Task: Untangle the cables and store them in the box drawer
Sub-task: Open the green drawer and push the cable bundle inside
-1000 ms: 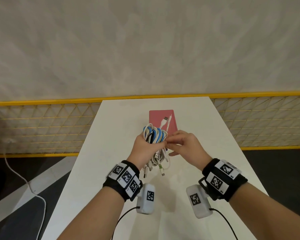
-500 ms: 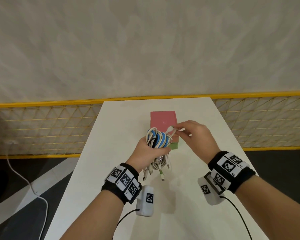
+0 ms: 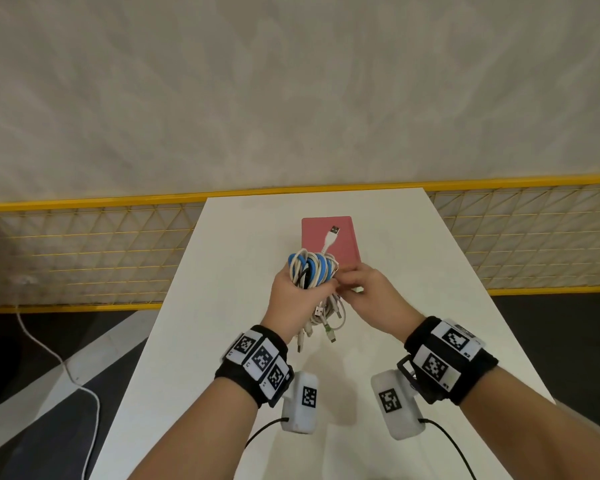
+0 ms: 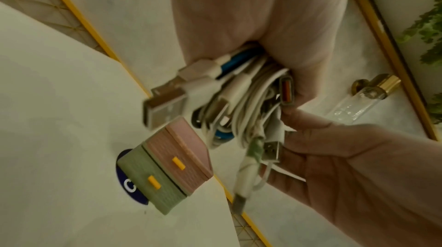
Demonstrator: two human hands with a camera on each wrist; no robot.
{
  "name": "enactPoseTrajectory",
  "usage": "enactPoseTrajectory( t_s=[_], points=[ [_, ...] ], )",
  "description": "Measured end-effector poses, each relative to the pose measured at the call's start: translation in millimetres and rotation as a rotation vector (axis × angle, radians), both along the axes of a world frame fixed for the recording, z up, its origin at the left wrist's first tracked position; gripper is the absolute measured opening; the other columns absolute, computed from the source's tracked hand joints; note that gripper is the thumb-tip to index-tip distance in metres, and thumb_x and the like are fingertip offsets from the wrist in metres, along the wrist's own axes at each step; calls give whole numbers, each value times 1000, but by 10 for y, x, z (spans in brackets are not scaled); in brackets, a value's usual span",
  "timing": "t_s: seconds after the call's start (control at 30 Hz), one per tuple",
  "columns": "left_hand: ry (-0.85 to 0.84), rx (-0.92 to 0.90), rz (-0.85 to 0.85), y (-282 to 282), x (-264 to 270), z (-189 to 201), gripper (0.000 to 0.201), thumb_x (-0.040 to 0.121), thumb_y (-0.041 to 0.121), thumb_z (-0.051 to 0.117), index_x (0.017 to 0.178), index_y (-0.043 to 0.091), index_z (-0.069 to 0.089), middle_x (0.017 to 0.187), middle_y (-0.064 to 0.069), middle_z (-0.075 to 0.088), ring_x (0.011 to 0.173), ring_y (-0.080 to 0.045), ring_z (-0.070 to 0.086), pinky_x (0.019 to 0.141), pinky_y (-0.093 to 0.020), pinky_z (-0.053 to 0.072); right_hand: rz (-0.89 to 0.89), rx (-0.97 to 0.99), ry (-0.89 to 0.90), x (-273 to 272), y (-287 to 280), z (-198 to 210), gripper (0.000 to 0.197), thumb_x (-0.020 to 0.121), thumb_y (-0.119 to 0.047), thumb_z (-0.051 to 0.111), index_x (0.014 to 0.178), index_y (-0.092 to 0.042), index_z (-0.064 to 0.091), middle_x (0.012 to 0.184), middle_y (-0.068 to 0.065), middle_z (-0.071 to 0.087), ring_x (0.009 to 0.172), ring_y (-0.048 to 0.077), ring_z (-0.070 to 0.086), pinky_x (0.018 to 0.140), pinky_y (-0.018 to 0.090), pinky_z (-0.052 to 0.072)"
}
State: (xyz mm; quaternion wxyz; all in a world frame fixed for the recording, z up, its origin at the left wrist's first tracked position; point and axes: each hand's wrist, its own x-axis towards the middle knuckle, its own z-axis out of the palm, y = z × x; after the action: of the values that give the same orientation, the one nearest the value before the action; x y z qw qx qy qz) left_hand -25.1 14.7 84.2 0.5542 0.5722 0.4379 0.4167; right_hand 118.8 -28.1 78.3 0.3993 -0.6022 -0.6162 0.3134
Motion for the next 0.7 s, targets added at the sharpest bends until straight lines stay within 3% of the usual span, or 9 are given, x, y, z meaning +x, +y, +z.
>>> enactPoseTrajectory(
  t_s=[0.07,0.13,0.27,0.33,0.43,0.53,0.57,0.63,0.7],
  points=[
    [15,-27,40,58,-9,-76,25,76,6,78,99,6,68,82,-3,72,70,-5,68,62,-14,52,8,-6,-29,32,39,-61,33,86,11,51,102,-6,74,107,-11,64,103,1,58,95,19,46],
    [28,-76,126,183,-39,-159,23,76,8,79,95,10,67,80,-2,70,71,-9,67,65,-19,53,-105,-32,-83,126,48,-150,38,86,10,49,108,-11,73,117,-6,65,109,11,59,97,24,46],
    [244,-64,134,554,-64,-287,22,73,9,75,87,19,61,78,2,65,74,-17,62,65,-24,49,-280,-186,-142,362,5,-338,30,89,-2,51,109,-14,70,109,-2,67,91,17,65,87,25,49],
    [398,-21,10,718,29,-309,30,71,14,76,96,21,60,84,4,66,80,-17,64,66,-23,48,-312,-240,-124,432,44,-453,27,90,-7,52,110,-16,68,106,-1,68,87,19,66,84,26,50],
    [627,31,-185,879,213,-356,46,65,21,74,108,26,58,96,4,68,90,-19,66,81,-31,53,-351,-290,-83,463,190,-624,33,90,-8,51,121,-15,60,97,1,64,82,20,62,78,27,48],
    [812,17,-277,932,305,-485,49,67,20,75,111,29,56,98,3,67,93,-23,64,81,-31,52,-387,-321,-45,455,379,-760,45,90,-10,51,134,-15,45,92,1,62,81,19,57,76,27,45],
    [877,23,-287,932,302,-547,59,67,21,75,122,31,54,103,3,67,96,-24,64,83,-32,52,-390,-331,-34,442,450,-801,48,91,-9,51,138,-13,39,89,2,60,82,19,56,76,26,42],
    [991,49,-306,925,263,-652,90,67,25,74,146,40,32,114,2,67,102,-27,64,86,-35,53,-399,-374,20,405,591,-902,55,92,-11,51,142,-10,29,88,6,61,88,26,59,78,29,42],
    [1043,61,-334,936,213,-717,102,69,24,73,149,49,15,116,2,67,100,-27,65,85,-35,53,-427,-414,107,368,734,-1038,60,90,-14,54,143,-9,25,98,14,65,97,33,63,84,37,47]
  ],
)
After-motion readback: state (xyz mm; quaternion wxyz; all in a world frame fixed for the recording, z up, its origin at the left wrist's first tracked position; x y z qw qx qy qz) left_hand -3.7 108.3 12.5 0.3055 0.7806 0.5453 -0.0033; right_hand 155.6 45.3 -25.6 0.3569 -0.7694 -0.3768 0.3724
